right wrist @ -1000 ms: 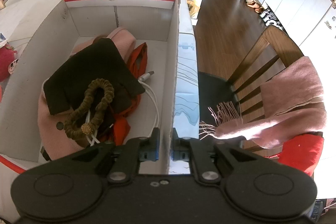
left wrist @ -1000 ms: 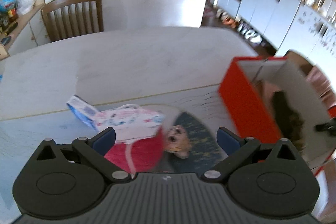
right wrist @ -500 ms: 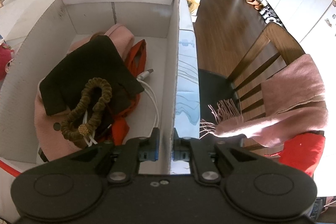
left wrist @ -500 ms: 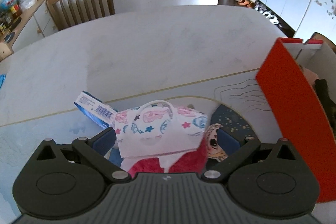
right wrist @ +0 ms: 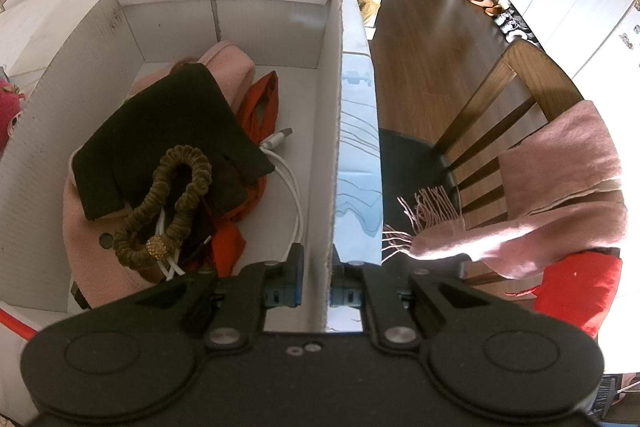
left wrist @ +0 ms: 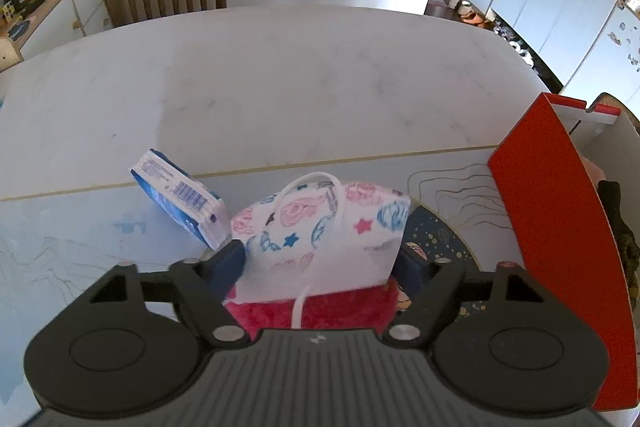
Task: Organize objects
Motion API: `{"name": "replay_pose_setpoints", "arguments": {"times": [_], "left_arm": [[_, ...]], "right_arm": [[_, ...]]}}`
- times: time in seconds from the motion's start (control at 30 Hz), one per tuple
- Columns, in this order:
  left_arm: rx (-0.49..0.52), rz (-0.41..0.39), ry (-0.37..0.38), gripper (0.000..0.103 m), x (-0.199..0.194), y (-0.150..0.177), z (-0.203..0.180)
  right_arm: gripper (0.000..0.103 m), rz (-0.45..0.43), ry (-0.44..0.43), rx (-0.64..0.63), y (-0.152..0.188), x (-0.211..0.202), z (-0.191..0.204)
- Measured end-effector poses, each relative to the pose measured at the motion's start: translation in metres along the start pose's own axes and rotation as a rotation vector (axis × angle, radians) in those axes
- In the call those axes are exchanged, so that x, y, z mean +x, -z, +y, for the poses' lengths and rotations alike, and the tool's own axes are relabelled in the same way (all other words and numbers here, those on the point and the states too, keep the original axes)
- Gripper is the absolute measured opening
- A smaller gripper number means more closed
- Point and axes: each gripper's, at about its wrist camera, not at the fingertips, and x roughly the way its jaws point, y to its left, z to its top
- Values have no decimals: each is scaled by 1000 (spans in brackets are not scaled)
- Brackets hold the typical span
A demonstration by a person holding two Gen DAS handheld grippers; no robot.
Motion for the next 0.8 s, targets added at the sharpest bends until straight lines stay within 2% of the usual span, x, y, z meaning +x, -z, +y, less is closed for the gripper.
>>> {"name": "replay_pose_setpoints", "arguments": {"times": [0.07, 0.27, 0.37, 0.43, 0.5, 0.8], "left_arm": [[-10, -5, 7, 73, -3, 2, 1], [-31, -46, 4, 51, -14, 4, 5], [-47, -75, 6, 34, -20, 4, 6], [-43, -97, 4, 17, -25, 5, 5], [-38, -113, -1, 9, -29, 4, 3], [30, -158, -28, 5, -53, 1, -10]], "right_arm": [[9, 0, 1, -1, 0, 0, 0], [9, -1, 2, 0, 0, 2, 1], [9, -1, 1, -1, 0, 2, 1], [9, -1, 4, 0, 0, 1, 1], [9, -1, 4, 1, 0, 2, 1], [5, -9, 4, 5, 0, 0, 0]]}}
